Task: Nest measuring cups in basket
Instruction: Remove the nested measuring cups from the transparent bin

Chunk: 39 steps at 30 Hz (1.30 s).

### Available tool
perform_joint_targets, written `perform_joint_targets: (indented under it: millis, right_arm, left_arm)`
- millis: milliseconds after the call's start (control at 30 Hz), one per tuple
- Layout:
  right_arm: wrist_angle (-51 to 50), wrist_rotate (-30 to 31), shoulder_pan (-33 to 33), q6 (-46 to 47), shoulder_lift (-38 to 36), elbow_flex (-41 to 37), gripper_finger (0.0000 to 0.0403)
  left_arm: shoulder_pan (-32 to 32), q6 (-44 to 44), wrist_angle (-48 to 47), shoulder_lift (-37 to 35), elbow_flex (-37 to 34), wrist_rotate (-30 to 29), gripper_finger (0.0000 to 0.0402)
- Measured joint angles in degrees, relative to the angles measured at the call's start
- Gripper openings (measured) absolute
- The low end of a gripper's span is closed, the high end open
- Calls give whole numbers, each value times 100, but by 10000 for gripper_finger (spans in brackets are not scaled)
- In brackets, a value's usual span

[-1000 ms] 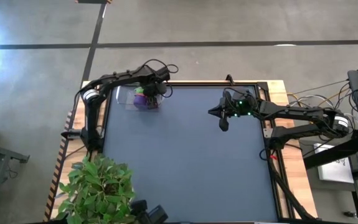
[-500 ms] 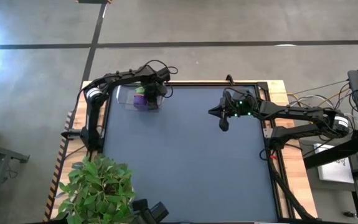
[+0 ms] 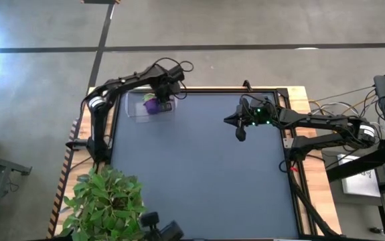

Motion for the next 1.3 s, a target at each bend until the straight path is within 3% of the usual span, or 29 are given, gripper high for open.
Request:
perform_joint_targets:
  millis: [500,933,1067,1300]
  right_arm:
    - [80,42,0,8,0,-1,22]
    - [83,40,0,3,-2,-1,22]
    - [83,42,-3,-52,-10,-1,22]
    - [85,42,-4,-56,-60,-1,22]
  left_arm:
    - [-1041,-338,191,-1051,68,-1266,29]
    - [-2869,-1088,992,-812,6,-3295,29]
    - [-3294,-1439,1308,-772,-252,-3715,29]
    - [-3776,-1902,2090,-767,-1354,-4420,29]
